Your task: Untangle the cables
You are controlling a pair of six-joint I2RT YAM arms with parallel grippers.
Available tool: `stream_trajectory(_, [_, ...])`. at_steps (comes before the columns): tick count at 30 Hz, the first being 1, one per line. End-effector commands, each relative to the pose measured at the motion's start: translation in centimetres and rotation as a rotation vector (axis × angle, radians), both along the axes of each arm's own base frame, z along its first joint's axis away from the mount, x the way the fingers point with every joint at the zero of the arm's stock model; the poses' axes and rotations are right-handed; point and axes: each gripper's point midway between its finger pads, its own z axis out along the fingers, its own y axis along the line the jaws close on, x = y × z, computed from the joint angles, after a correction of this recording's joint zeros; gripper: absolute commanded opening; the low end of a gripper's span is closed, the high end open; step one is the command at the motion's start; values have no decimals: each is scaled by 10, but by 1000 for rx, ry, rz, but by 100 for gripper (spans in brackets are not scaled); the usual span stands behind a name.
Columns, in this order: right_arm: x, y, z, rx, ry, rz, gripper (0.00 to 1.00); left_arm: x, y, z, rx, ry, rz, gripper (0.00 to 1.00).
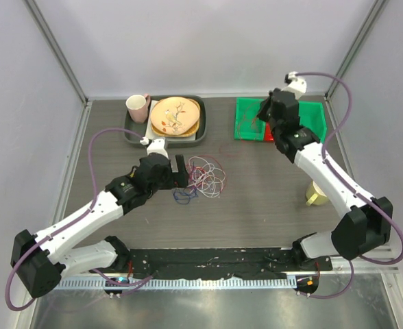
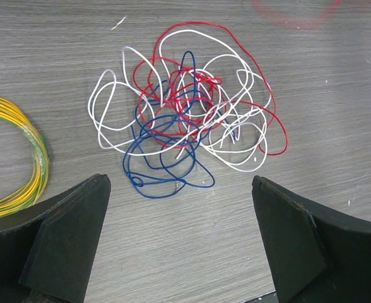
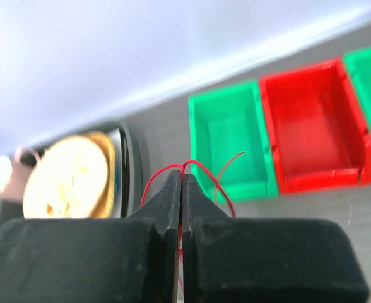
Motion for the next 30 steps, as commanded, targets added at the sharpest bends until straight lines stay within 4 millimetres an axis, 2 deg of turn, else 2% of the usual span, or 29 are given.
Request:
stream_trajectory(1, [29, -35, 55, -29, -128, -136, 1, 4, 11, 4, 11, -30, 47, 100])
stream_trajectory(4, [50, -57, 82, -37, -175, -199, 1, 5, 16, 4, 23, -33, 65, 100])
stream_trajectory(5, [55, -62, 103, -24, -214, -210, 1, 5, 17, 4, 26, -34, 70, 100])
stream_trajectory(6, [64, -75, 106, -25, -218, -238, 1, 6, 17, 4, 28, -35, 71, 100])
stream_trajectory(7, [67, -81, 125, -17, -253, -248, 1, 6, 18, 3, 30, -35, 73, 100])
stream_trajectory(9, [76, -89, 132, -16, -261, -253, 1, 7, 19, 2, 36, -36, 78, 100])
stream_trajectory(10, [77, -99, 146, -11, -285, -267, 1, 8, 20, 1, 43, -35, 83, 100])
stream_trajectory(13, [87, -109, 162, -11, -319, -266, 1, 10, 22, 0, 51, -33, 93, 100])
stream_trajectory(16, [99, -114, 167, -27, -328, -276, 1, 12, 22, -1, 55, -30, 95, 100])
stream_trajectory(19, [108, -119, 167, -48, -322, -285, 1, 14, 22, -5, 65, -21, 101, 100])
stream_trajectory(23, [126, -120, 138, -69, -272, -296, 1, 17, 24, -8, 73, -13, 112, 100])
stream_trajectory(24, [128, -122, 136, -68, -280, -305, 1, 18, 26, -10, 79, -8, 119, 100])
stream_trajectory(25, [131, -124, 125, -76, -265, -312, 1, 18, 27, -11, 85, -3, 123, 100])
stream_trajectory(30, [144, -135, 93, -101, -223, -373, 1, 24, 40, -19, 93, 28, 168, 100])
